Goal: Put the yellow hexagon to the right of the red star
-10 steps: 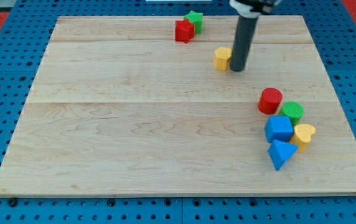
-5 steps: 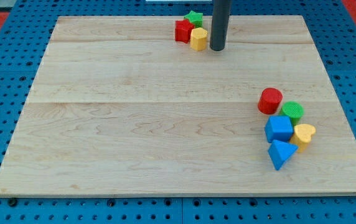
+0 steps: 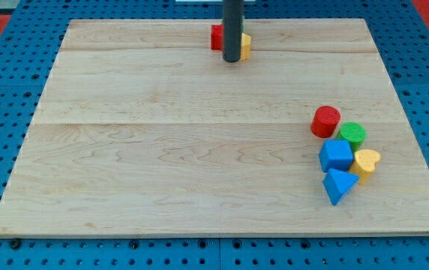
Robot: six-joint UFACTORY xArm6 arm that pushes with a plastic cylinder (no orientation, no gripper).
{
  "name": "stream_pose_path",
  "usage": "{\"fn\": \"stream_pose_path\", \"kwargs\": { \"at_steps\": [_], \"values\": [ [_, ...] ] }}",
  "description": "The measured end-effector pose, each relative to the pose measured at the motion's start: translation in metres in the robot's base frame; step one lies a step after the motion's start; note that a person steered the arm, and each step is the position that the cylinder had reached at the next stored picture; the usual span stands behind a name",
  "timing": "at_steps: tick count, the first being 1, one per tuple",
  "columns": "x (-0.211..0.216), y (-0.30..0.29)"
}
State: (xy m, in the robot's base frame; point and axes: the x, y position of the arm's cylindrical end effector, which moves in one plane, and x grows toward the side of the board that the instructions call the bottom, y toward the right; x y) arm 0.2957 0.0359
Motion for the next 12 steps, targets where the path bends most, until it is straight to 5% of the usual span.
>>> {"fn": "stream_pose_path", "kwargs": {
  "at_steps": [4,5,8,9,11,12],
  "values": [
    [-0.011,0.0],
    [0.026,0.013],
    [0.079,0.208],
    [0.118,0.234],
    [0.229,0.238],
    [0.22,0.176]
  ]
}}
